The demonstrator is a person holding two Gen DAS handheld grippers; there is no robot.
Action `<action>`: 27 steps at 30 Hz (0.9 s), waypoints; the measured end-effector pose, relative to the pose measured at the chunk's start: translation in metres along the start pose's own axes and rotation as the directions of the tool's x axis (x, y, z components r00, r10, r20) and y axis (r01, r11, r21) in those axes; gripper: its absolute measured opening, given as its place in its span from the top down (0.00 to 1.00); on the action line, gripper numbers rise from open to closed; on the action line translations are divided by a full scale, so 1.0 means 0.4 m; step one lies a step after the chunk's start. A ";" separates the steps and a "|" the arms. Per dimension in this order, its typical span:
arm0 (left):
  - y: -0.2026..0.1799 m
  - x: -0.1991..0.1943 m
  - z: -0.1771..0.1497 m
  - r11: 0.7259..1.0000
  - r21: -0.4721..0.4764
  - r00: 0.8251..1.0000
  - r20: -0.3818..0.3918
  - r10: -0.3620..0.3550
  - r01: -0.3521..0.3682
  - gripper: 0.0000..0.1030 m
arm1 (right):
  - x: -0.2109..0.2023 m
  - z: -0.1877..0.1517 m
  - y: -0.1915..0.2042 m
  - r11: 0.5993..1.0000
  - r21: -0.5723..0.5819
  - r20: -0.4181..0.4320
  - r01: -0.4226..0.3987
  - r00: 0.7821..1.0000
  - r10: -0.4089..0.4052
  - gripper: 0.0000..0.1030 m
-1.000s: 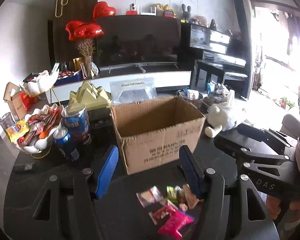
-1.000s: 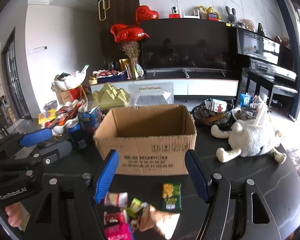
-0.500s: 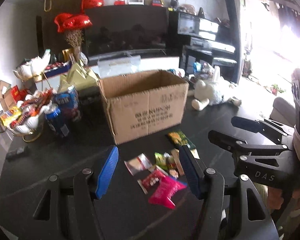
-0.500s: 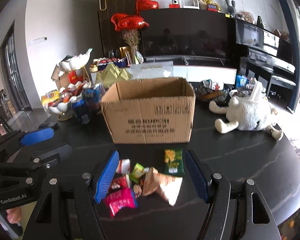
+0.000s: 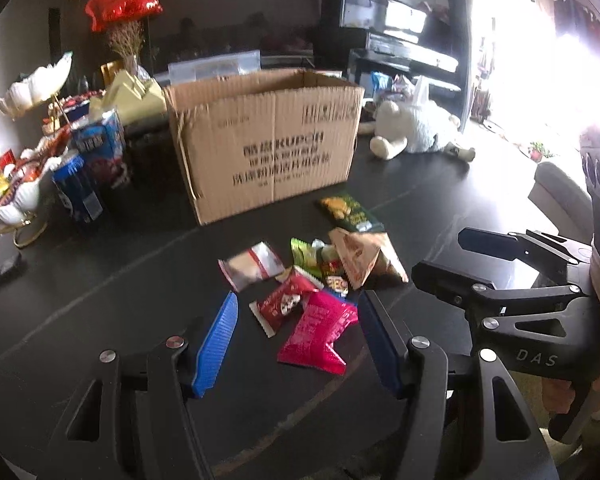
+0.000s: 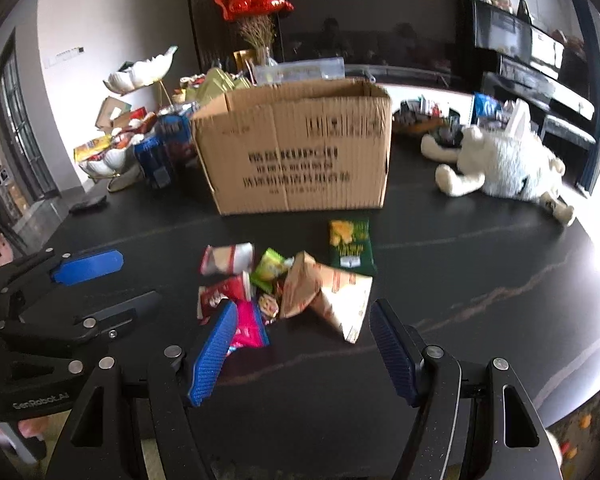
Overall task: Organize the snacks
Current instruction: 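Move both open tools back down to the snack pile, then grasp the red snack packet with the left tool while the right tool grasps the pink packet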
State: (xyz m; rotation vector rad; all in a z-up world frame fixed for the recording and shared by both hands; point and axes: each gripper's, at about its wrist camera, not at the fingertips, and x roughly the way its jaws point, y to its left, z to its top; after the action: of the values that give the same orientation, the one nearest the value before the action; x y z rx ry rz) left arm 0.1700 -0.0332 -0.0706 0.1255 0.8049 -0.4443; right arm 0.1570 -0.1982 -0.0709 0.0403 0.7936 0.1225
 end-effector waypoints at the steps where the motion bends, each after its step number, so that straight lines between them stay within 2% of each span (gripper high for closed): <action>1: 0.002 0.006 -0.003 1.000 0.004 1.000 -0.005 0.000 0.000 0.42 | 0.006 -0.004 0.001 1.000 0.005 -0.007 0.002 1.000 -0.002 0.33; 7: 0.024 0.040 -0.024 0.996 0.087 0.999 -0.032 -0.002 0.005 0.47 | 0.045 -0.027 0.017 0.999 0.040 -0.058 -0.009 0.998 0.012 0.33; 12: 0.047 0.065 -0.034 0.982 0.185 0.999 -0.032 -0.023 0.029 0.51 | 0.076 -0.045 0.055 0.997 0.073 -0.079 -0.036 0.996 0.042 0.33; 17: 0.066 0.103 -0.041 0.964 0.251 0.995 -0.054 -0.078 0.089 0.56 | 0.121 -0.054 0.077 0.992 0.103 -0.123 -0.074 0.989 0.086 0.33; 21: 0.079 0.142 -0.042 0.945 0.284 0.985 -0.095 -0.141 0.162 0.64 | 0.149 -0.057 0.087 0.987 0.136 -0.144 -0.086 0.984 0.106 0.34; 27: 0.092 0.183 -0.035 0.927 0.315 0.978 -0.118 -0.175 0.204 0.68 | 0.178 -0.052 0.103 0.985 0.148 -0.153 -0.093 0.982 0.115 0.35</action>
State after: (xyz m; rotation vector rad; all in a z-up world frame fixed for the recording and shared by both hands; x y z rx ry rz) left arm 0.2209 -0.0207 -0.1353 0.3789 0.8285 -0.7590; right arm 0.1876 -0.1485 -0.1323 0.2077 0.9608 0.1705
